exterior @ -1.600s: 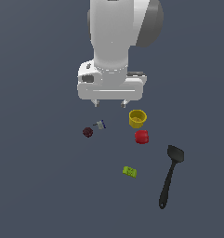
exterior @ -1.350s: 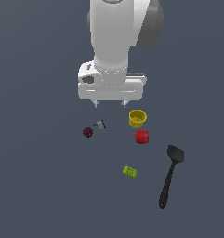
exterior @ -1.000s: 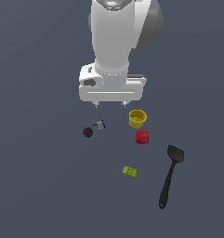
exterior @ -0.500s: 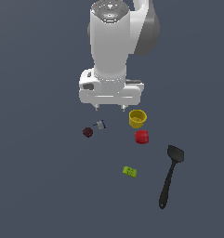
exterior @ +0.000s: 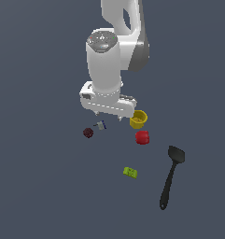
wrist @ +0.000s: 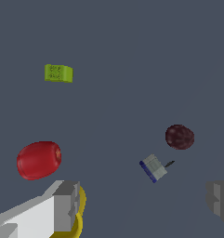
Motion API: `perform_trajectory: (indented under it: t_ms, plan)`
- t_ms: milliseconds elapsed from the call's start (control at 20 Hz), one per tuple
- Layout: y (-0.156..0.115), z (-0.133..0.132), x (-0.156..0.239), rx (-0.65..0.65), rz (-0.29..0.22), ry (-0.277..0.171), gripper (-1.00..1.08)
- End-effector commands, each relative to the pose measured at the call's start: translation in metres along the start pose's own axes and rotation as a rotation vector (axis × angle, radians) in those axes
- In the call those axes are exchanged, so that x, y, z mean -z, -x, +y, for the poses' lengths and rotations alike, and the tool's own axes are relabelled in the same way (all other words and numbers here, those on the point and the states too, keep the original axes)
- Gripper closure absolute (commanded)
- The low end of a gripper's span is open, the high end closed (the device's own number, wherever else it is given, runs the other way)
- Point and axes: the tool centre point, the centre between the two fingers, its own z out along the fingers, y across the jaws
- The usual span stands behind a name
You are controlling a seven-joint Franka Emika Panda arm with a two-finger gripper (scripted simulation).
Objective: Pick up a designated object from a clutter of objects.
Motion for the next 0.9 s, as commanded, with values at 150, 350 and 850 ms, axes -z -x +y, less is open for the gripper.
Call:
perform_trajectory:
  t_ms: [150,350,850]
  plan:
    - [0.006,0.013,-0.04,-0.193,0.006,-0.02,-0.92]
    - [0.013,0.024,-0.067,-0.338,0.012,-0.029,-0.92]
    - [0.038,0.059,-0.127,-0.698,0.036,-0.034,-0.92]
